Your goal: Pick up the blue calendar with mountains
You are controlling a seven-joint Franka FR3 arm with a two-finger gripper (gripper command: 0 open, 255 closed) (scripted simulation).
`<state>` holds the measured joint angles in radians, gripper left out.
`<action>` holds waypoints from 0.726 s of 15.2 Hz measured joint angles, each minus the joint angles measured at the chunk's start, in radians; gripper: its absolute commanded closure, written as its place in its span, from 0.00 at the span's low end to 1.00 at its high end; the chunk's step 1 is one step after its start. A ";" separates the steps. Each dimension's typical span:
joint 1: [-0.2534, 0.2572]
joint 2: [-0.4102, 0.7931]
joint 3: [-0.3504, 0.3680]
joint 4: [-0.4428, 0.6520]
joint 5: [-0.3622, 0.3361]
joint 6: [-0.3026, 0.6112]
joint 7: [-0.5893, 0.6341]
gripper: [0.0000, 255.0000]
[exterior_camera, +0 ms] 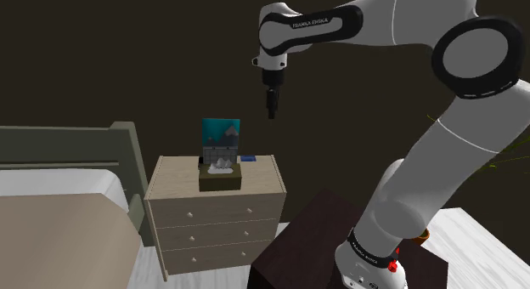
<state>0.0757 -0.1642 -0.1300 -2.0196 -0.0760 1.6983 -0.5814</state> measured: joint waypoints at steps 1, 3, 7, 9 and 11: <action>-0.001 0.044 -0.006 0.029 -0.005 0.014 -0.031 0.00; 0.005 0.120 -0.004 0.097 -0.010 0.021 -0.077 0.00; 0.007 0.276 -0.001 0.225 -0.022 0.049 -0.174 0.00; 0.008 0.355 0.004 0.303 -0.028 0.051 -0.217 0.00; 0.009 0.433 0.011 0.380 -0.036 0.054 -0.260 0.00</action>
<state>0.0848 0.2687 -0.1190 -1.6399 -0.1117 1.7523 -0.8410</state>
